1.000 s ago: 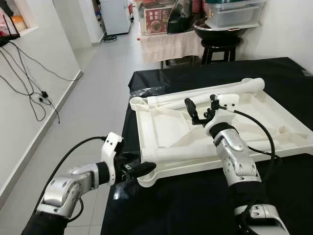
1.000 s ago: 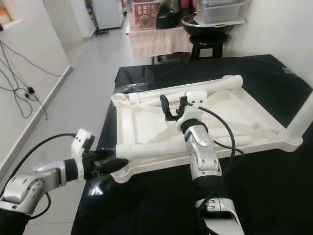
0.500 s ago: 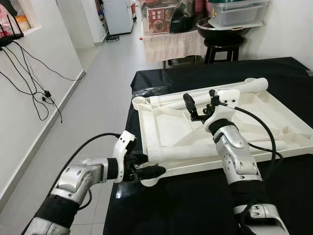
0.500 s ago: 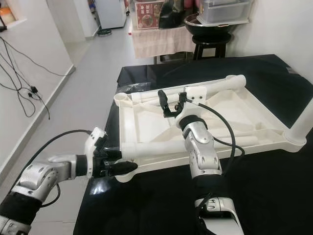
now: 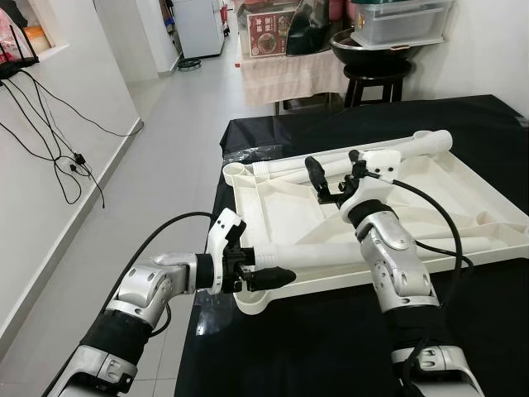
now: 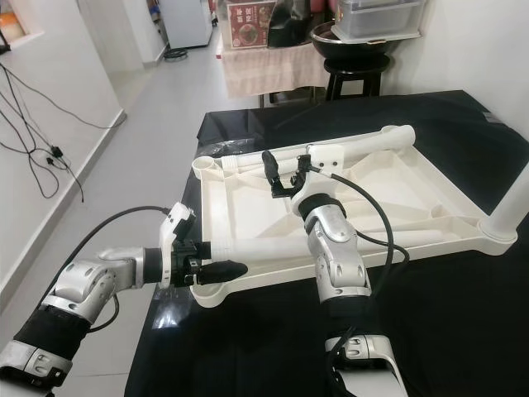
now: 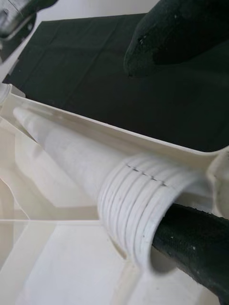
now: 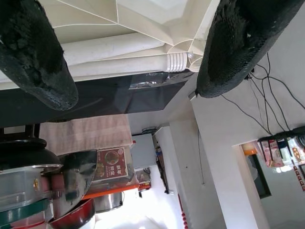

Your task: Building children table

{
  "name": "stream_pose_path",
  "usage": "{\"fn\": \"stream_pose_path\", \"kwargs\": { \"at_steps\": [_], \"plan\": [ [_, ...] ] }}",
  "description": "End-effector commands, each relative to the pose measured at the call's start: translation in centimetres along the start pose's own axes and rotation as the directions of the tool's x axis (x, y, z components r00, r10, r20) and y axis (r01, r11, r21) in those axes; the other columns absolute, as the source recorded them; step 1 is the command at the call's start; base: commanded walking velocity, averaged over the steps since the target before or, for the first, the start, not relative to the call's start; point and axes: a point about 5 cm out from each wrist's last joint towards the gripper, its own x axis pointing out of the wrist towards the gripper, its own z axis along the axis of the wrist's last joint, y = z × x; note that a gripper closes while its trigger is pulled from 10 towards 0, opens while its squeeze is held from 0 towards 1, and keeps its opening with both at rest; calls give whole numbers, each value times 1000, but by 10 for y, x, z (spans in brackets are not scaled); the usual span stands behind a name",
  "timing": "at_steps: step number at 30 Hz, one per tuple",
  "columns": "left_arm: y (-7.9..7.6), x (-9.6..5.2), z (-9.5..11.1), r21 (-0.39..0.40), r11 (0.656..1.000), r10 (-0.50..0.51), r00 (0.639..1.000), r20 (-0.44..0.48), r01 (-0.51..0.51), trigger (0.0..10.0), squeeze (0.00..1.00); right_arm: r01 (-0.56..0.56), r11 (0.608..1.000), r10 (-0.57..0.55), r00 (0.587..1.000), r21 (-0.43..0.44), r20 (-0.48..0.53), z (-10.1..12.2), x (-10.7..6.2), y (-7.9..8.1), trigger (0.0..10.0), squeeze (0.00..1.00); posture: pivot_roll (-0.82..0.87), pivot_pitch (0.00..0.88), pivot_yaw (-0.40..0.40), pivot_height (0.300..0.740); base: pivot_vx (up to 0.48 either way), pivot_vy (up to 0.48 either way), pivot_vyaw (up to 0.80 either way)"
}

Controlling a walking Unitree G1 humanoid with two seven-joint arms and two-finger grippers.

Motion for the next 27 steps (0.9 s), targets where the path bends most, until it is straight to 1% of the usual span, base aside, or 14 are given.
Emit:
{"fn": "stream_pose_path", "kwargs": {
  "at_steps": [1, 6, 7, 8, 9, 11, 12, 13, 14, 22, 25, 27],
  "plan": [
    [1, 1, 1, 7, 1000, -6, 1000, -3, 6, 10000, 0, -15, 1000, 15, 1000, 18, -16, -4, -2, 5, 10000, 0, -157, 3, 104, 740, 0, 0, 0],
    [1, 7, -1, -10, 1000, -11, 1000, 6, 11, 10000, 0, -16, 1000, 16, 1000, 19, -16, -3, -2, 6, 10000, 0, -151, 8, 102, 740, 0, 0, 0],
    [1, 11, -2, -17, 1000, -11, 1000, 12, 11, 10000, 0, -17, 1000, 17, 1000, 20, -16, -3, -2, 7, 10000, 0, -149, 8, 100, 740, 0, 0, 0],
    [1, 11, -2, -17, 1000, -11, 1000, 12, 11, 10000, 0, -17, 1000, 17, 1000, 20, -16, -3, -2, 7, 10000, 0, -149, 8, 100, 740, 0, 0, 0],
    [2, 16, -1, -30, 1000, -8, 999, 32, 9, 10000, 0, -19, 1000, 19, 1000, 21, -16, -3, -2, 7, 10000, 0, -150, 8, 98, 740, 0, 0, 0],
    [2, 16, -1, -30, 1000, -8, 999, 32, 9, 10000, 0, -19, 1000, 19, 1000, 21, -16, -3, -2, 7, 10000, 0, -150, 8, 98, 740, 0, 0, 0],
    [3, 22, -1, -42, 999, -4, 999, 54, 6, 8431, 0, -21, 1000, 21, 1000, 21, -15, -3, -2, 8, 10000, 0, -155, 5, 98, 740, 0, 0, 0],
    [5, 26, -2, -48, 999, -1, 997, 72, 4, 941, 0, -22, 1000, 23, 1000, 21, -13, -3, -1, 9, 10000, 0, -157, 5, 99, 740, 0, 0, 0],
    [5, 28, -3, -56, 998, -1, 996, 85, 6, 0, 0, -23, 1000, 23, 1000, 22, -12, -2, -1, 9, 10000, 0, -158, 5, 99, 740, 0, 0, 0],
    [10, 29, -11, -60, 998, 18, 996, 91, -12, 0, 0, -22, 1000, 22, 1000, 22, -8, -1, -2, 8, 10000, 0, -159, 4, 100, 740, 0, 0, 0],
    [15, 24, -13, -67, 996, 60, 992, 113, -53, 0, 0, -28, 999, 28, 1000, 23, -10, -2, -2, 10, 10000, 0, -158, 2, 96, 740, 0, 0, 0],
    [17, 23, -12, -69, 996, 71, 990, 124, -63, 0, 0, -29, 999, 30, 1000, 23, -11, -2, -2, 10, 10000, 0, -158, 2, 96, 740, 0, 0, 0]
  ]
}}
